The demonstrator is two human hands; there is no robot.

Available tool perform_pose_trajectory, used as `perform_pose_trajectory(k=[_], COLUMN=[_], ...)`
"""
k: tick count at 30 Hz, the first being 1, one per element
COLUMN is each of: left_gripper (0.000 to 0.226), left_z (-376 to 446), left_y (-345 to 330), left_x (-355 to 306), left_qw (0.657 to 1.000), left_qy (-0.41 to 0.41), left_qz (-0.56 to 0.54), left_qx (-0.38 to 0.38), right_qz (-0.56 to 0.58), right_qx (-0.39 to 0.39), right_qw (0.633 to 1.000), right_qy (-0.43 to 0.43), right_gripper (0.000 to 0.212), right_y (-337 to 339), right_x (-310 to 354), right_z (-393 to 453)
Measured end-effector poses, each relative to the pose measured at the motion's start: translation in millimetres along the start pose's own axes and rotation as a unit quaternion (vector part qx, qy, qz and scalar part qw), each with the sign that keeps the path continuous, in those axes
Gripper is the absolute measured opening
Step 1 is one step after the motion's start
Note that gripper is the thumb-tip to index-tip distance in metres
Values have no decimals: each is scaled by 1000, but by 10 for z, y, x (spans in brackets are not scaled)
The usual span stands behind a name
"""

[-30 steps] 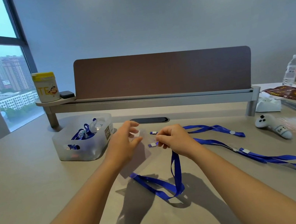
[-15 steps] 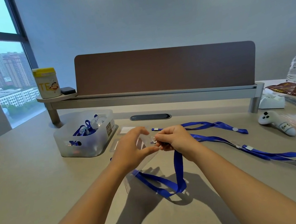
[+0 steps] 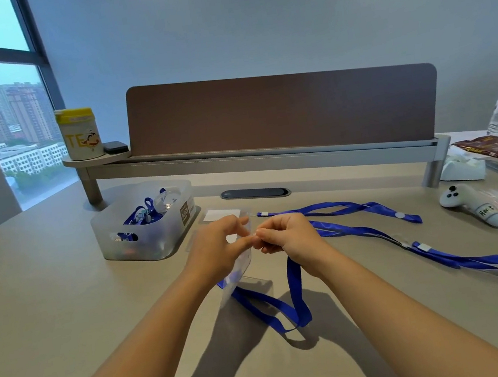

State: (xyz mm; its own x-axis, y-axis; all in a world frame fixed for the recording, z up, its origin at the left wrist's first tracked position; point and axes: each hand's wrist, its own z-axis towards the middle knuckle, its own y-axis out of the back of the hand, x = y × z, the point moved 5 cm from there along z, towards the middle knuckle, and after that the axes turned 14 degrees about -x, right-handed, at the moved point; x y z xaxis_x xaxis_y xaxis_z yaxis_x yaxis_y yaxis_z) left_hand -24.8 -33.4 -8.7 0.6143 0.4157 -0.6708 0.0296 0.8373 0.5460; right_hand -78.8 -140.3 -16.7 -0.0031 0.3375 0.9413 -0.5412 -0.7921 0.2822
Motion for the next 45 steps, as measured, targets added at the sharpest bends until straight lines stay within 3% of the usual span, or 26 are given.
perform_pose_trajectory(k=[4, 12, 16, 18, 24, 37, 41, 45], left_gripper=[17, 11, 12, 22, 85, 96, 93, 92], left_z=[-6, -21, 3, -8, -97, -97, -61, 10], left_y=[-2, -4, 13, 4, -74, -159, -154, -75], left_x=[43, 85, 156, 165, 191, 161, 189, 334], left_qw=[997, 996, 988, 981, 974, 969, 980, 995], left_qy=[36, 37, 71, 90, 109, 96, 73, 9], left_qz=[-67, -84, -124, -140, -100, -172, -129, 18], left_qx=[8, -3, 52, 98, 171, 150, 133, 97], right_qz=[-35, -54, -18, 21, 90, 154, 140, -36], right_qx=[-15, -28, -11, 3, 42, 89, 71, -9], right_qw=[999, 997, 1000, 1000, 992, 976, 981, 999], right_qy=[39, 53, 14, -23, -81, -128, -119, -9], right_gripper=[22, 21, 22, 18, 21, 25, 21, 15], right_y=[-45, -140, -88, -42, -35, -27, -5, 43], right_x=[34, -22, -58, -76, -83, -107, -124, -69], right_z=[11, 22, 54, 72, 71, 76, 108, 179])
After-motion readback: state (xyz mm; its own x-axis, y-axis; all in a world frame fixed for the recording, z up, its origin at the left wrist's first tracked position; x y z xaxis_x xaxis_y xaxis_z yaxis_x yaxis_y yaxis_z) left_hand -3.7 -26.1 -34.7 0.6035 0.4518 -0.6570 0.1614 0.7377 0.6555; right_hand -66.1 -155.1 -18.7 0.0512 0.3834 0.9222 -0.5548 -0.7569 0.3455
